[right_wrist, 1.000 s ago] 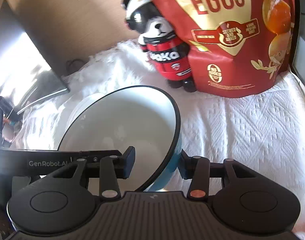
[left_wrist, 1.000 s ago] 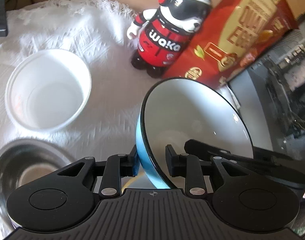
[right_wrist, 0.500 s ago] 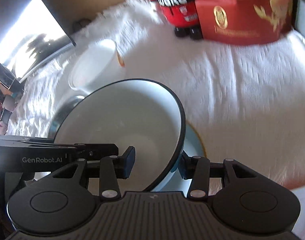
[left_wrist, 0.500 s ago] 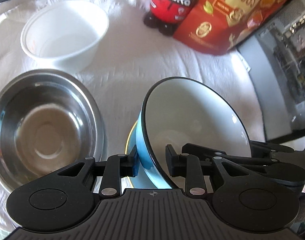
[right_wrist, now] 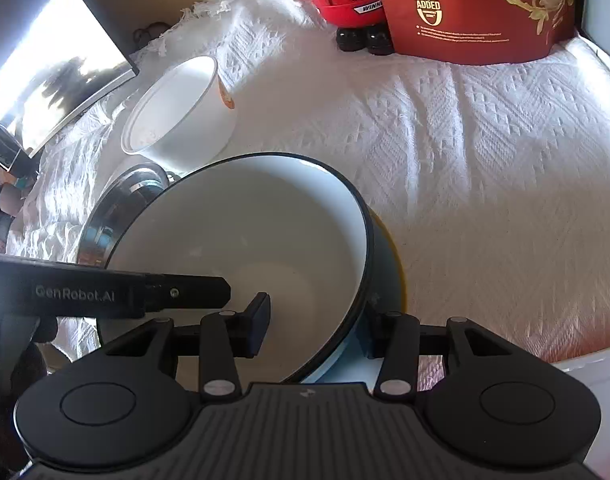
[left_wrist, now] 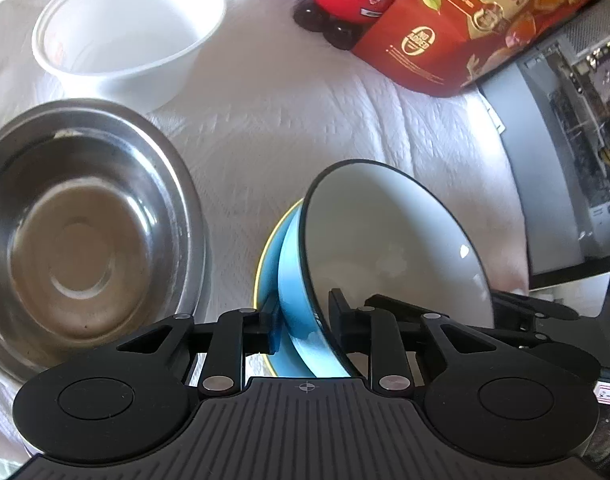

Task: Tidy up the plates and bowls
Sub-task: 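Carry the blue bowl with the left tool, lower it into the yellow-rimmed bowl, release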

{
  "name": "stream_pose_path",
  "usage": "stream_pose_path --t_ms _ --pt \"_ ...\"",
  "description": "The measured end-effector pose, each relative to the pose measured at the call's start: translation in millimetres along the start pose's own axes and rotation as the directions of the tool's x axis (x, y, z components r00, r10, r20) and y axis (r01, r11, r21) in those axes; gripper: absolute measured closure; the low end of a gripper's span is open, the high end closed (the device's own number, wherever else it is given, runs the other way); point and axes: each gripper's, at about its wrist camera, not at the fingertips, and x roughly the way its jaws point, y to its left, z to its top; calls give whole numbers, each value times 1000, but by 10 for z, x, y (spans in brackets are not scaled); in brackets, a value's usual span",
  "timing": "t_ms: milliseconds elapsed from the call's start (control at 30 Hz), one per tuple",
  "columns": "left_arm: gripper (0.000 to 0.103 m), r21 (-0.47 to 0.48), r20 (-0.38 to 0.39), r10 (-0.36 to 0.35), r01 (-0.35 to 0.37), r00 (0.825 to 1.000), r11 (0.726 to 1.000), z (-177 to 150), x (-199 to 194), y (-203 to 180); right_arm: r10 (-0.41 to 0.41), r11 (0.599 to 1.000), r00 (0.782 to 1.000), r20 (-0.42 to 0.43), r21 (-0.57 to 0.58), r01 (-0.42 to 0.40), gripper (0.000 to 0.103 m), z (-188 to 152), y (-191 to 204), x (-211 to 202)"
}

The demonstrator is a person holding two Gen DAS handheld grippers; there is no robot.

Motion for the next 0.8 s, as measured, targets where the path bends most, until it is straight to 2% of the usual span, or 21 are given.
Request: stream_pose_path --t_ms 267,800 --pt "77 60 2 7 -7 1000 998 17 -63 -29 2 1000 1000 -12 -30 -2 58 51 7 20" --pt "73 63 -25 27 -25 999 998 67 -47 -73 -4 1000 1000 25 -31 5 58 35 -43 -128"
